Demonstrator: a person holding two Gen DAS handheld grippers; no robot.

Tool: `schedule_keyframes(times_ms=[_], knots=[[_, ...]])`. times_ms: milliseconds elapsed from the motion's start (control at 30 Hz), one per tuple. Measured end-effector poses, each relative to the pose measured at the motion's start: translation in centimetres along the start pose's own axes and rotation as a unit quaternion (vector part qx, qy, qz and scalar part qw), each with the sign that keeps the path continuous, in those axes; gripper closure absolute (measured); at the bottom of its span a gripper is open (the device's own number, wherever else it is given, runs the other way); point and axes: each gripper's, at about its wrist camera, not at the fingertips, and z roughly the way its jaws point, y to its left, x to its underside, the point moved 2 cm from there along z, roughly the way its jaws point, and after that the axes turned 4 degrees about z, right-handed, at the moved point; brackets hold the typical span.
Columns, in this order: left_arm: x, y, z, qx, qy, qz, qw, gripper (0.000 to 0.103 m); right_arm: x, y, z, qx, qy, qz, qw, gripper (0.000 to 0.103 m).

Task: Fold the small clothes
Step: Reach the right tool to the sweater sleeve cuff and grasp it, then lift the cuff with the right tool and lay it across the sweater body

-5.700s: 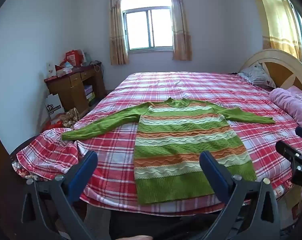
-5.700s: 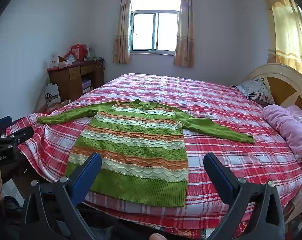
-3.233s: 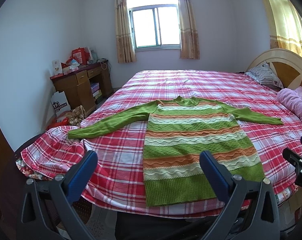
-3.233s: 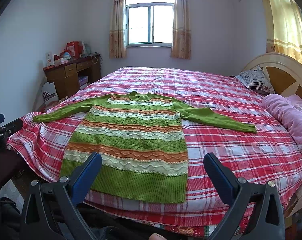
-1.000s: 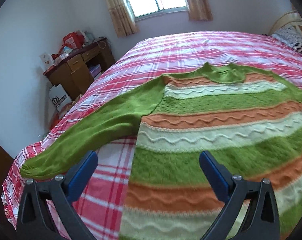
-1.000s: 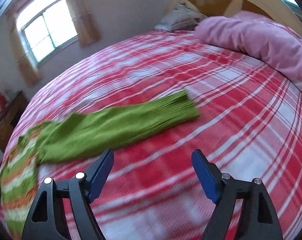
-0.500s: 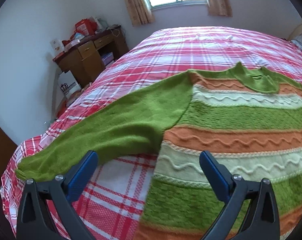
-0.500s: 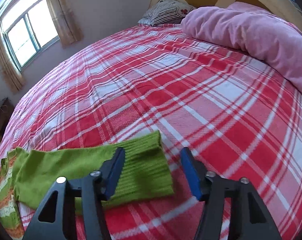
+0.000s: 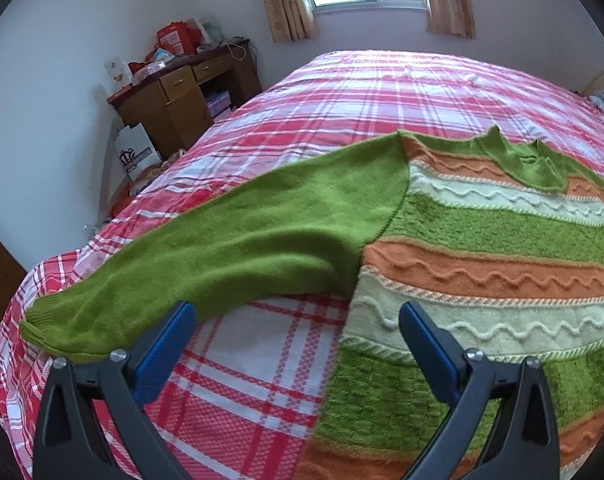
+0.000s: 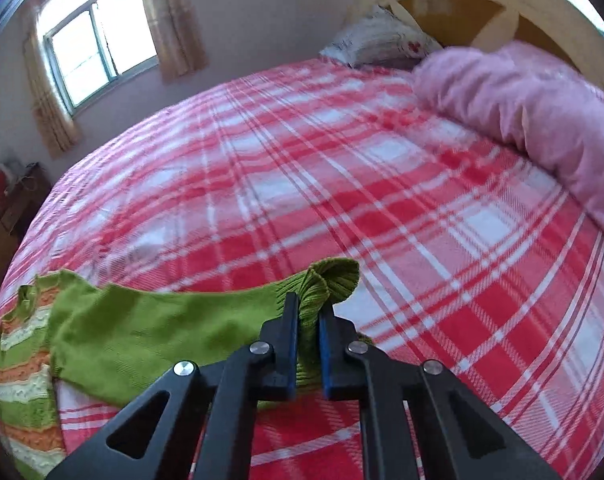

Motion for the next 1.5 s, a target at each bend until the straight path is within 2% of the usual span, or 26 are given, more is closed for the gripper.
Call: schedule_keyframes(times_ms=[433,933,1500], knots=[[0.6,1.9,-0.1,0.007,-0.012,-0.011,0.9998,0.0,-2.9,10.1,-5.9,-0.046,-0.042,-0.068,0.996,0.096],[1.8,4.5,0.9,0.01,-0.013,-0.022,0.9996,0.0,-5.2,21.6,-11.4,-0.088,-0.082,-0.144,0.982,0.1],[3.3,6.7,2.0,0.034,-0.01,-0.055,0.9979,0.0,-4.1,35.8,-15.3,-0.139,-0.104,-0.233,0.957,0.1]])
